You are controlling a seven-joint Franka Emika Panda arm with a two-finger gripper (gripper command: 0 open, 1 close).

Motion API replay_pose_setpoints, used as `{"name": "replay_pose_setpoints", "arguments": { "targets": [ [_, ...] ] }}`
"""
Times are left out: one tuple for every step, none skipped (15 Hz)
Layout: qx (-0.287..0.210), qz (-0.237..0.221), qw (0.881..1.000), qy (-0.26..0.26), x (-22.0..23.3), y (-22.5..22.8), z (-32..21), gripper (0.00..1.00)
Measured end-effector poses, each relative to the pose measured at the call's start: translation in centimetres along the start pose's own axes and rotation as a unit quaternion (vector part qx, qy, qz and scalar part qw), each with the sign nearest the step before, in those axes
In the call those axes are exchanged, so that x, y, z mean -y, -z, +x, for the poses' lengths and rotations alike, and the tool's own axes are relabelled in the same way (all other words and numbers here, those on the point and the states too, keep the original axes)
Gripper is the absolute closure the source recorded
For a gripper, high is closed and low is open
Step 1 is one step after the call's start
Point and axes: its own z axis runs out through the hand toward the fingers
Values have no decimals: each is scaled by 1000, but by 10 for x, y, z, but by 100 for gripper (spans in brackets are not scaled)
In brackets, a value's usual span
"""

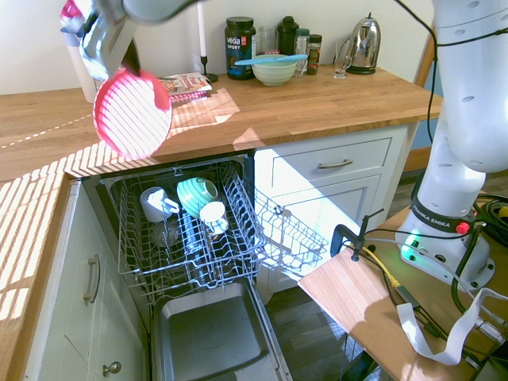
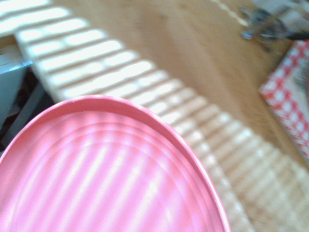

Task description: Put the plate in the dishwasher

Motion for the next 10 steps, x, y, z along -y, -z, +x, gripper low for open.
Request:
{"name": "replay_pose_setpoints", "arguments": {
  "targets": [
    [-12,-12,999,38,33,-11,-34,100],
    [-23,-28,997,71,56,-31,-59,100],
    [-32,-46,993,100,68,-55,-73,100],
    [-39,-64,989,128,75,-83,-81,100],
    [-42,-80,984,156,80,-108,-89,100],
    [-44,-92,977,185,85,-127,-97,100],
    [-45,-94,971,215,91,-139,-106,100],
    [-43,-86,966,241,98,-142,-115,100],
    [-42,-74,963,257,105,-143,-121,100],
    [-39,-64,961,267,112,-144,-126,100]
  ]
}}
